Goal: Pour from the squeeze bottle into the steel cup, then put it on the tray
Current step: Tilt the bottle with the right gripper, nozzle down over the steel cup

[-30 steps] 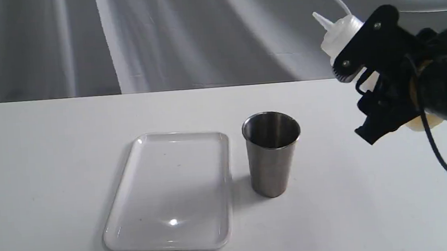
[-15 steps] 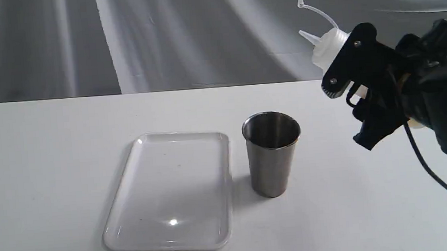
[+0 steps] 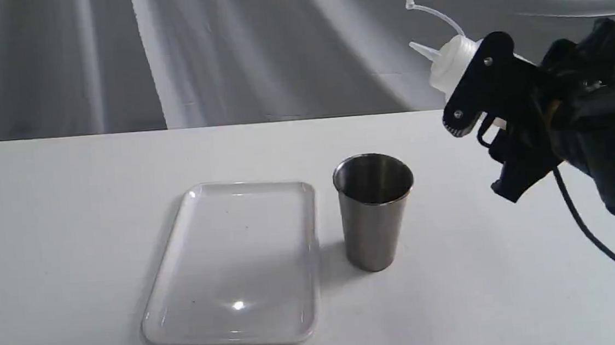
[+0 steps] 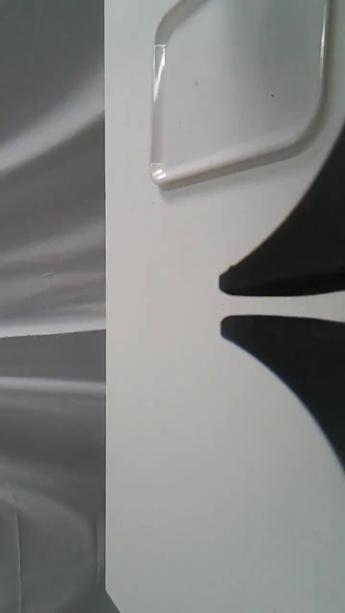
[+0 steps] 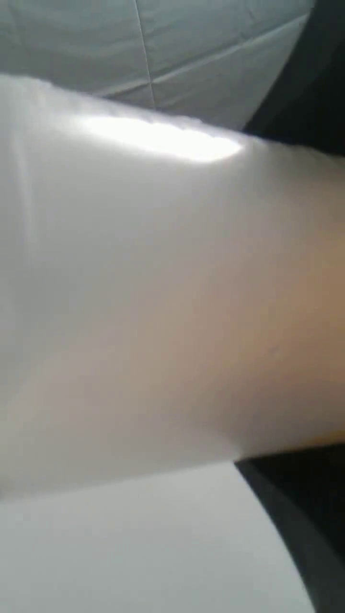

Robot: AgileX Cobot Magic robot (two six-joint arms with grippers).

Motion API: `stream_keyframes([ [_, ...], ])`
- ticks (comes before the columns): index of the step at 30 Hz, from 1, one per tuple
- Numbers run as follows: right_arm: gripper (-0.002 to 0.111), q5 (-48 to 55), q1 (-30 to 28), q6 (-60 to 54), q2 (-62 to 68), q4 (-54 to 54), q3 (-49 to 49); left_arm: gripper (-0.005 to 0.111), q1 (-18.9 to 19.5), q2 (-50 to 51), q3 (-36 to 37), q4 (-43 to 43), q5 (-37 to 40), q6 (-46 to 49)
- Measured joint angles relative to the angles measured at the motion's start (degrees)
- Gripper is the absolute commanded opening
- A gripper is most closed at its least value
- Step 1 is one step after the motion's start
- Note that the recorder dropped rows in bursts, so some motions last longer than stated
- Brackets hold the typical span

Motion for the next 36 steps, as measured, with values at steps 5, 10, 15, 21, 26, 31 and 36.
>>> stream_keyframes([
  [5, 0.0, 4.9, 0.0, 0.0, 3.1, -0.6, 0.0, 0.008, 0.0, 0.0, 0.0, 0.0, 0.0, 0.0],
  [10, 0.0, 7.0, -0.1, 0.0, 6.6, -0.6, -0.8, 0.008, 0.0, 0.0, 0.0, 0.0, 0.0, 0.0],
  [15, 0.0, 7.1, 0.4, -4.3, 8.2, -0.6, -3.5, 0.008, 0.0, 0.0, 0.0, 0.0, 0.0, 0.0],
  [21, 0.0, 7.0, 1.4, -13.5, 8.3, -0.8, -4.1, 0.008, 0.0, 0.0, 0.0, 0.0, 0.0, 0.0],
  [26, 0.0, 6.8, 1.9, -19.6, 8.5, -0.9, -4.1, 0.008, 0.0, 0.0, 0.0, 0.0, 0.0, 0.0],
  [31, 0.0, 6.8, 2.7, -24.1, 8.5, -0.9, -4.1, 0.008, 0.0, 0.0, 0.0, 0.0, 0.0, 0.0],
  [36, 0.0, 6.8, 2.8, -28.4, 8.5, -0.9, -4.1, 0.008, 0.0, 0.0, 0.0, 0.0, 0.0, 0.0],
])
